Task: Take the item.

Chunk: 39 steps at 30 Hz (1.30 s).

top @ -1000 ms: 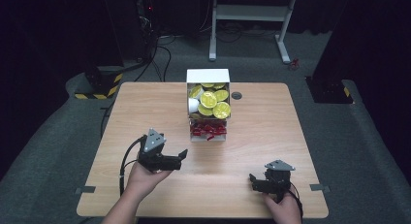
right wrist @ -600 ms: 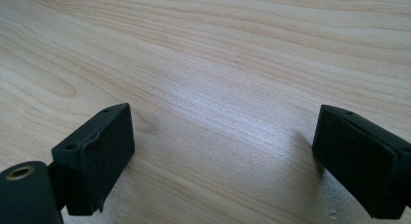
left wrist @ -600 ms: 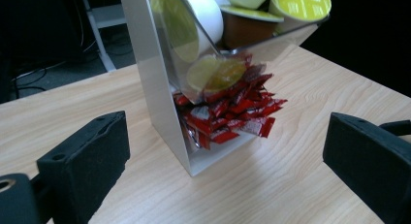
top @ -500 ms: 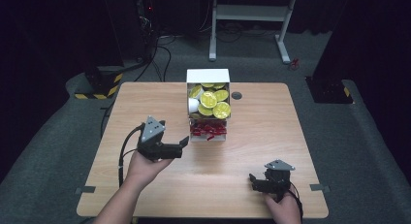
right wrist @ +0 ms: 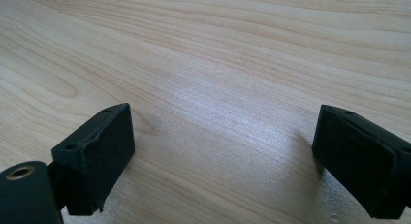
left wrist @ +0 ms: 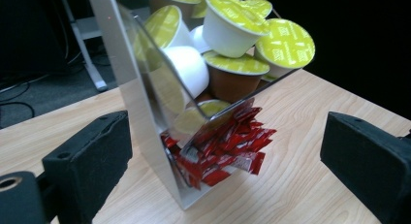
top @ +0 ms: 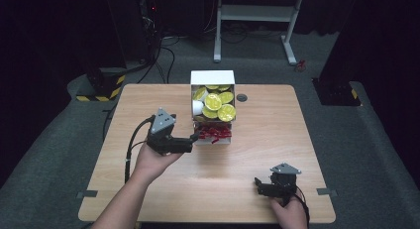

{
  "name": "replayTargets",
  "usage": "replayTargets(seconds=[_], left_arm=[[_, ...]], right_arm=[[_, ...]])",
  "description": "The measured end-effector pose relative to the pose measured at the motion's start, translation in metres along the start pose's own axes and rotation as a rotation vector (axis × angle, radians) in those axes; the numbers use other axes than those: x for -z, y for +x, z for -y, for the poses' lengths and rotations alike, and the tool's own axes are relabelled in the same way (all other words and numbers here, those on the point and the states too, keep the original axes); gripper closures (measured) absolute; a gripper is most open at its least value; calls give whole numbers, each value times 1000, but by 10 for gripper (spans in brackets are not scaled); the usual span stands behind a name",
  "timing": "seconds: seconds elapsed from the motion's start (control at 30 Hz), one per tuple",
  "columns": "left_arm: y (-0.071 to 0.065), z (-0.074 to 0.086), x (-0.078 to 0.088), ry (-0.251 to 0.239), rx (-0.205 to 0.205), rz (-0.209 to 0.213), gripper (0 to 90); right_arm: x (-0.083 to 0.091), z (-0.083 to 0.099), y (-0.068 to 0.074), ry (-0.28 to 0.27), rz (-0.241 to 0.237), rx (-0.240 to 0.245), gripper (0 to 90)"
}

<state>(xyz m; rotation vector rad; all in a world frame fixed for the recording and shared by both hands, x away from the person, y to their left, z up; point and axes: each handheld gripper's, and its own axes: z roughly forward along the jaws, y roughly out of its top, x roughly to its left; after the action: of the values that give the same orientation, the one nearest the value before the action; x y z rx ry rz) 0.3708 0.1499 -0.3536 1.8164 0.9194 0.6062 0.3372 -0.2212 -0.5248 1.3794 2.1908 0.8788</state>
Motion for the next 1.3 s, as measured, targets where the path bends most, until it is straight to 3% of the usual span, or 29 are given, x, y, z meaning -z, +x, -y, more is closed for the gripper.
replayTargets(seconds=[0.2, 0.33, 0.53, 1.3], left_arm=[[-4, -10, -8, -17, 15, 17, 127], [-5, -17, -11, -33, 9, 26, 128], [-6, -27, -19, -31, -8, 6, 143], [-8, -45, -39, -51, -26, 24, 147]], right_arm=[[0, 0, 0, 0, 0, 0, 79], [0, 0, 0, -2, -3, 4, 79], [0, 0, 0, -2, -4, 5, 79], [0, 0, 0, -3, -6, 11, 79]])
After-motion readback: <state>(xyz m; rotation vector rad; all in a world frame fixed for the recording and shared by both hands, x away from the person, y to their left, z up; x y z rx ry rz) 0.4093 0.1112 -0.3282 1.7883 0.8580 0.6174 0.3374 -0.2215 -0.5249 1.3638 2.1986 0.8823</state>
